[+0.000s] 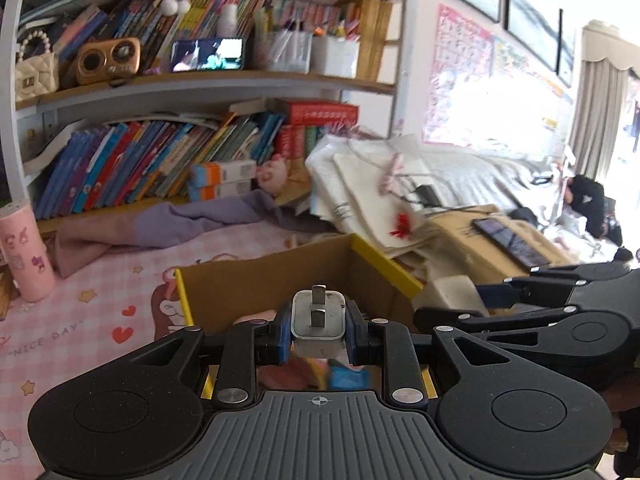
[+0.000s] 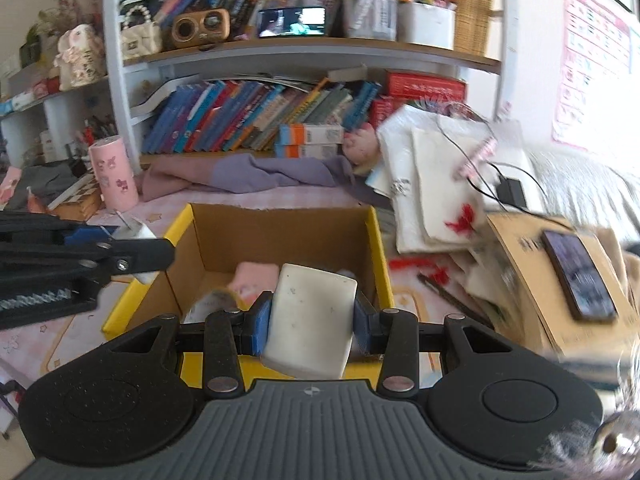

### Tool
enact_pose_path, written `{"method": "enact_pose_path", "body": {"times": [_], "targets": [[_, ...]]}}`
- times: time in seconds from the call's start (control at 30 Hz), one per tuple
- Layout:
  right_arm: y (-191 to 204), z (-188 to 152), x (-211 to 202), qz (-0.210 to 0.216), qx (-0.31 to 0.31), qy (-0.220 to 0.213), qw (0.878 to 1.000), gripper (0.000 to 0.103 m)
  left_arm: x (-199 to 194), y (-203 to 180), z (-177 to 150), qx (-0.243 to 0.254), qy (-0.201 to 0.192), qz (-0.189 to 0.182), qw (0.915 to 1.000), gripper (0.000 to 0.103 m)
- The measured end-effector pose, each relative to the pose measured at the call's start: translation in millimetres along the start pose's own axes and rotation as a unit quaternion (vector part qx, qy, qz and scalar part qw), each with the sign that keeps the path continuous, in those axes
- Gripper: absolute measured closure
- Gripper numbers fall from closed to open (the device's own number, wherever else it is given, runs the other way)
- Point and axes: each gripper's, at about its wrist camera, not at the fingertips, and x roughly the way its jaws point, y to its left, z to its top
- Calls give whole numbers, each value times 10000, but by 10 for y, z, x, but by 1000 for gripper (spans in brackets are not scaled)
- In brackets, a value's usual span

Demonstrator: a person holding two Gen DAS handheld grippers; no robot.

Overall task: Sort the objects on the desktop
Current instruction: 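Lower the held plug and block into the yellow box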

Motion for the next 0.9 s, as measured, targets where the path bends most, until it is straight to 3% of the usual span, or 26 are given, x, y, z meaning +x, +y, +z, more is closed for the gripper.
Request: {"method": "enact_pose_path", "body": {"times": [0.43, 0.67, 0.9], "targets": [[13, -53, 878, 268, -451, 760, 9957, 65, 611, 9, -233, 360, 756, 458, 9954, 79], [22, -138, 1112, 439, -514, 1125, 9913, 65, 760, -21, -347, 377, 1073, 541, 9920, 79], [-17, -172, 1219, 595, -409, 1351, 9882, 65, 797, -19, -348, 306, 1129, 600, 9913, 79]]}}
